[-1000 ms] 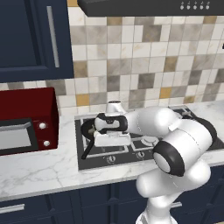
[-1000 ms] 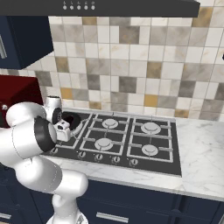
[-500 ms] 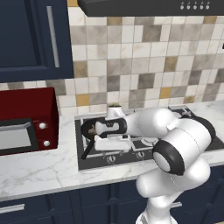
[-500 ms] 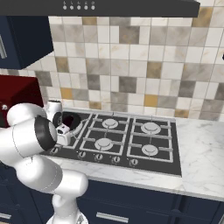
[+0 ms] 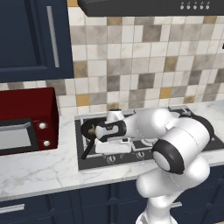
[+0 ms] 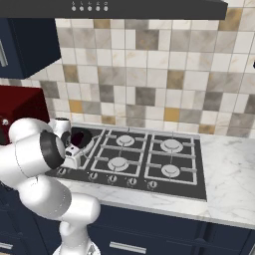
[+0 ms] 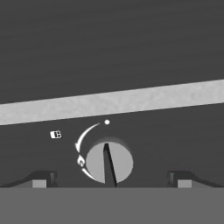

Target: Put the garlic and eggplant in the pan. Then turn on the front left burner and set the heat to medium.

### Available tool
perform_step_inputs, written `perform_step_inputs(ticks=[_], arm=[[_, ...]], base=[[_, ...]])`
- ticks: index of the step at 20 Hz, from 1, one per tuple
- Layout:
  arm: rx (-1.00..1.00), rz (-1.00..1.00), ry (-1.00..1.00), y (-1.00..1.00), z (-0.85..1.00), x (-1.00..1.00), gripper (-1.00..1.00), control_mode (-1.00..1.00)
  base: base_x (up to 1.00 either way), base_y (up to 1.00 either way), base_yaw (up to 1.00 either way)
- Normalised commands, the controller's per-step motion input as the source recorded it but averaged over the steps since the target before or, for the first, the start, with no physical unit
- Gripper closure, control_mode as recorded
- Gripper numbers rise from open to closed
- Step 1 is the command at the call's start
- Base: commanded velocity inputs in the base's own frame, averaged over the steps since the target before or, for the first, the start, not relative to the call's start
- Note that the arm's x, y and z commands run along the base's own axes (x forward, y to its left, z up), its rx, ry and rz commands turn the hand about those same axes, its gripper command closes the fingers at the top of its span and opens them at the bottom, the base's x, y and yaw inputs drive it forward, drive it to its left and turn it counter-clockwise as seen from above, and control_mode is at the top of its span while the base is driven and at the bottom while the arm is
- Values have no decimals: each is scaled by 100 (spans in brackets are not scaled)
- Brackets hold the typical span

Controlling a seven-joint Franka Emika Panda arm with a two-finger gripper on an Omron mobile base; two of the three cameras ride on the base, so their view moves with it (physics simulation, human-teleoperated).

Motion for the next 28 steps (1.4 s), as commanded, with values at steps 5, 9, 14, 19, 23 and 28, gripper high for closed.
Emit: perform_step_inputs(ticks=[5, 9, 14, 19, 23, 28], arm=[[-1, 0, 0, 0, 0, 7, -100, -100], [0, 0, 0, 0, -1, 0, -100, -100], [-1, 0, 0, 0, -16, 0, -100, -100], [-4, 0, 0, 0, -16, 0, -100, -100], [-7, 0, 0, 0, -3, 0, -100, -100], [-4, 0, 0, 0, -15, 0, -100, -100]], base=[[0, 0, 0], [0, 0, 0], [0, 0, 0], [0, 0, 0], [0, 0, 0], [0, 0, 0]])
